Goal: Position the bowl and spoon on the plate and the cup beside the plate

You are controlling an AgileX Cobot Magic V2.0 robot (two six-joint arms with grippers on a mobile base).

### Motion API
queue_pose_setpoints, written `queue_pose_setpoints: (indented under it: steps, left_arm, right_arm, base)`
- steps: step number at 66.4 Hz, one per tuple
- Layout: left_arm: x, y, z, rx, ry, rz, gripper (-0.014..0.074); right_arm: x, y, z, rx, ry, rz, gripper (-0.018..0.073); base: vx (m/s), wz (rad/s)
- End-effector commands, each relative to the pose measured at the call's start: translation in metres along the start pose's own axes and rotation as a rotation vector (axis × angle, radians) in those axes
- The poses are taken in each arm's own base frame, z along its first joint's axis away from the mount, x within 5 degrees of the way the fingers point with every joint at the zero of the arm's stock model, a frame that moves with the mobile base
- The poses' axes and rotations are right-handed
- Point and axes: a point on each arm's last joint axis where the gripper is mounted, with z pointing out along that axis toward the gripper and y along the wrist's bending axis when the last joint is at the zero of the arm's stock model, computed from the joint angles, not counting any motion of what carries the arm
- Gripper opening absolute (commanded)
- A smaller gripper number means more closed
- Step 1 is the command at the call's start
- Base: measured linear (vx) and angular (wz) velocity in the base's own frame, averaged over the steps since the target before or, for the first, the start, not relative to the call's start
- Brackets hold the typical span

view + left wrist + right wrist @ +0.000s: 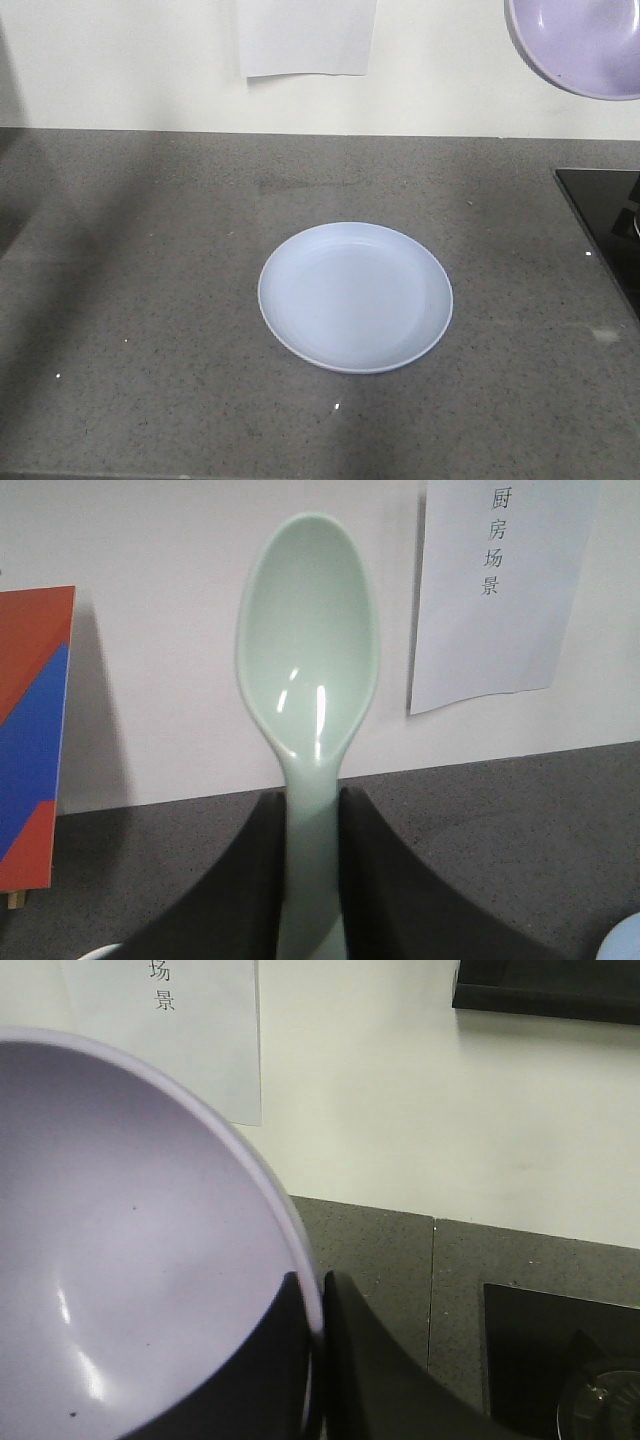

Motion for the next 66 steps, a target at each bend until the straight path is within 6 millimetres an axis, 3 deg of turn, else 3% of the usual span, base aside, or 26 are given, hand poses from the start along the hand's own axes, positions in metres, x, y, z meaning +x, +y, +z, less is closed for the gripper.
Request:
queue_pose_setpoints:
  steps: [1, 66]
  left_arm:
    - [-0.0133, -0.0009, -0.0091, 0.007, -0.103, -0.014, -0.0006]
    - [-0.0135, -0.0009, -0.01, 0.007, -0.105, -0.014, -0.0006]
  right_arm:
    - [-0.0151, 0.0001, -0.0136, 0.008, -0.122, -0.009, -0.0011]
    - [-0.0152, 0.0001, -0.0136, 0.008, -0.123, -0.009, -0.0011]
  base:
    - [0.09, 0.02]
    - [0.04, 0.01]
